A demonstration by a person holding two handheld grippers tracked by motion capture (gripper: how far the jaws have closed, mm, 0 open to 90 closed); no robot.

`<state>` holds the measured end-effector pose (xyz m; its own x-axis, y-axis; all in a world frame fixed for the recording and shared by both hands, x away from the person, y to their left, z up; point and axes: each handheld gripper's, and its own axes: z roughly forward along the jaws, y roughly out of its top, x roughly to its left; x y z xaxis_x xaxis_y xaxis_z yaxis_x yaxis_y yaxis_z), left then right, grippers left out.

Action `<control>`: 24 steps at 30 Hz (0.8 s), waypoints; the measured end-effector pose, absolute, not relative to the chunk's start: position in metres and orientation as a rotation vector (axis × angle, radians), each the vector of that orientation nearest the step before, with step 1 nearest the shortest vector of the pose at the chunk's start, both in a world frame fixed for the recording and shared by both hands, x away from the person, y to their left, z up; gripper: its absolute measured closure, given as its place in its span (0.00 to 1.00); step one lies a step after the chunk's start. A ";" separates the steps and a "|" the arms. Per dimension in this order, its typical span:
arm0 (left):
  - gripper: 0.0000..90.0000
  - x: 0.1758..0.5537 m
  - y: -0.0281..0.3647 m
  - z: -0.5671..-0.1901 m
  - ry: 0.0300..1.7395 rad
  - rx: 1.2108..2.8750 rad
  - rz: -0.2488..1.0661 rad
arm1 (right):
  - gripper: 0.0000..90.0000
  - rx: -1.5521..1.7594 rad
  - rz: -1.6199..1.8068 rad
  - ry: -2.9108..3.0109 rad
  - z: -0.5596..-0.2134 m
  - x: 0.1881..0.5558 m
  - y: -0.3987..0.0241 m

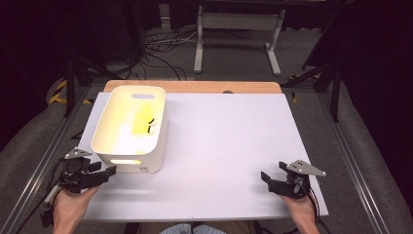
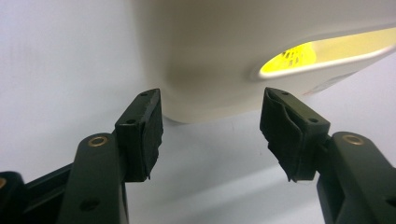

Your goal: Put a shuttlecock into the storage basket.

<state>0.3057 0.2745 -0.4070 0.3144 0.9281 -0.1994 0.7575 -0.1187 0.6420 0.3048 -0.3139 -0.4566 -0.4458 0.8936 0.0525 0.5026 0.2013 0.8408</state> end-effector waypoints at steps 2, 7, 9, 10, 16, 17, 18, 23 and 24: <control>0.44 0.305 0.273 -0.408 1.486 1.920 0.327 | 0.19 1.297 1.155 2.030 -0.456 0.305 -0.314; 0.43 0.303 0.272 -0.410 1.482 1.906 0.327 | 0.19 1.295 1.159 2.032 -0.456 0.304 -0.313; 0.43 0.302 0.273 -0.411 1.477 1.899 0.335 | 0.19 1.293 1.159 2.032 -0.456 0.304 -0.313; 0.43 0.302 0.272 -0.411 1.481 1.890 0.334 | 0.19 1.291 1.160 2.032 -0.456 0.304 -0.313; 0.43 0.298 0.270 -0.412 1.459 1.892 0.353 | 0.19 1.286 1.163 2.036 -0.456 0.304 -0.312; 0.43 0.297 0.269 -0.413 1.454 1.891 0.356 | 0.19 1.286 1.163 2.036 -0.456 0.303 -0.311; 0.43 0.297 0.269 -0.413 1.454 1.891 0.356 | 0.19 1.286 1.163 2.036 -0.456 0.303 -0.311; 0.43 0.291 0.266 -0.415 1.437 1.862 0.359 | 0.19 1.279 1.171 2.035 -0.455 0.302 -0.310; 0.43 0.290 0.266 -0.417 1.427 1.858 0.370 | 0.19 1.277 1.174 2.037 -0.455 0.300 -0.310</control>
<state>0.2899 0.2656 -0.4166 0.3365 0.9183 -0.2086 0.7012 -0.0965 0.7064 0.2997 -0.3102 -0.4546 -0.4616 0.8854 0.0543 0.4908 0.2040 0.8471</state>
